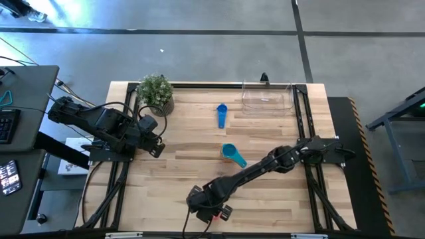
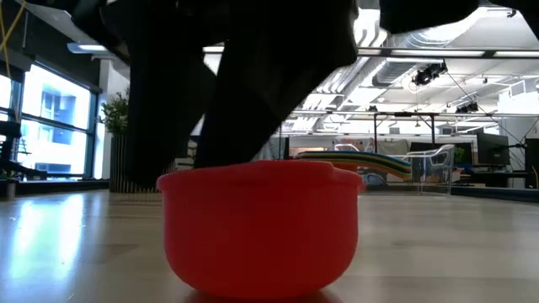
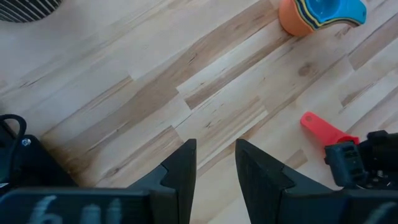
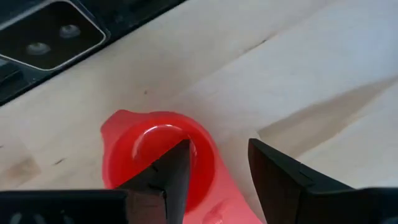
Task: Nest measuring cups in basket
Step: Stack the red measuring cup on top of the light blue measuring cup
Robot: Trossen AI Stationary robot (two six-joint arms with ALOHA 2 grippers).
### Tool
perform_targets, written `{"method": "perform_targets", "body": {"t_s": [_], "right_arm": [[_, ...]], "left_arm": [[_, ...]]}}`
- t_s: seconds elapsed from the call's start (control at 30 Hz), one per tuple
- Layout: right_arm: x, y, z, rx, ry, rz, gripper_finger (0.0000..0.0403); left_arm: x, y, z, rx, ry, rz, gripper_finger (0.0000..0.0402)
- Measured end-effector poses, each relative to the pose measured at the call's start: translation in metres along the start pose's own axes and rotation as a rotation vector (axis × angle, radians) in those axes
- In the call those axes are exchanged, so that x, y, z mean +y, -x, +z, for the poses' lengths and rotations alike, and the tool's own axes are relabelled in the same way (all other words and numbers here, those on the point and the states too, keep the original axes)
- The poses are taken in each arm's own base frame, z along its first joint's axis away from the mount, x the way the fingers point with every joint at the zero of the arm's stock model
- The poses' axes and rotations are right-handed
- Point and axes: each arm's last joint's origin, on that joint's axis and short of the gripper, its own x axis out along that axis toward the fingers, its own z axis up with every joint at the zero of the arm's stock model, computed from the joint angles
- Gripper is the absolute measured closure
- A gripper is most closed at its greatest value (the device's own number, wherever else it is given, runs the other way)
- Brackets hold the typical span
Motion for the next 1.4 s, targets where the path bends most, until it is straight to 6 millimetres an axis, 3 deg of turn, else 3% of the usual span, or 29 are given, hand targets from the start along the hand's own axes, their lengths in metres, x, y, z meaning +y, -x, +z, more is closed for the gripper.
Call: {"method": "perform_targets", "body": {"t_s": [0.4,0.63,0.83,1.13,1.4], "right_arm": [[-0.001,-0.005,-0.002,0.033,0.001,-0.043,0.025],[0.009,-0.021,-0.009,0.081,0.002,-0.018,0.0253],[0.011,-0.022,-0.008,0.088,-0.022,-0.026,0.0303],[0.005,-0.008,-0.004,0.082,-0.131,-0.036,0.0392],[-0.006,0.008,-0.008,0.064,-0.451,-0.009,0.0397]], "left_arm": [[0.0,0.0,0.0,0.0,0.0,0.0,0.0298],[0.0,0.0,0.0,0.0,-0.009,0.0,0.0298],[0.001,0.0,0.0,0.003,-0.013,0.013,0.0298],[0.002,0.0,0.0,0.004,-0.015,0.015,0.0298],[0.001,0.0,0.0,0.004,-0.015,0.015,0.0298]]}}
